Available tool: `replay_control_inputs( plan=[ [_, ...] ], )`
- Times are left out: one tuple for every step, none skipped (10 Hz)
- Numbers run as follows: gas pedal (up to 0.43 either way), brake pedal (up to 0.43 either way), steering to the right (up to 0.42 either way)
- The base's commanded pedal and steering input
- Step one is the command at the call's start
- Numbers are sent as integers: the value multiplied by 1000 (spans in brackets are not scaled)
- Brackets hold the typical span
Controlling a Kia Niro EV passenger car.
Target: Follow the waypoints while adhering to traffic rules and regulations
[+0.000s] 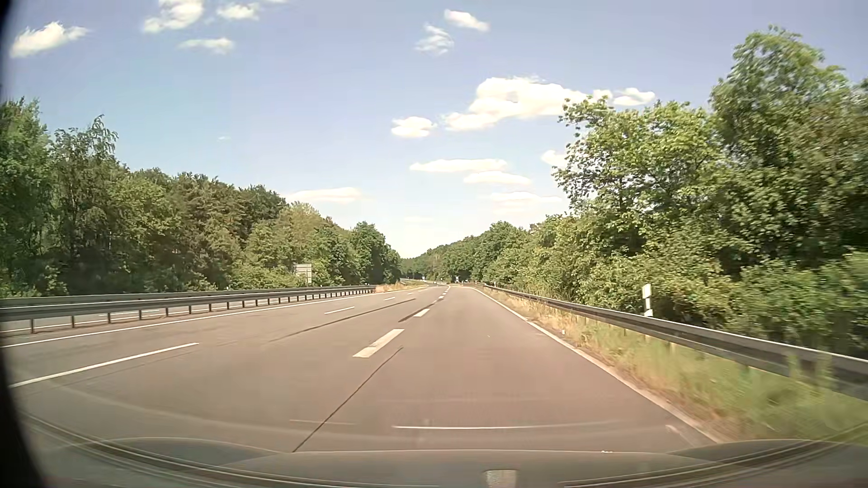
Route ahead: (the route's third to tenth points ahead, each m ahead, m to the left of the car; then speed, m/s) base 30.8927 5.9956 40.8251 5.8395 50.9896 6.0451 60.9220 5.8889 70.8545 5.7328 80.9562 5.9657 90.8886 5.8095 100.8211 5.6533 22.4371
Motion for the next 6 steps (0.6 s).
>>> replay_control_inputs(
  plan=[
    [398,30,-2],
    [398,30,-2],
    [398,30,-2],
    [409,30,-3],
    [409,30,-3],
    [409,30,-3]
  ],
)
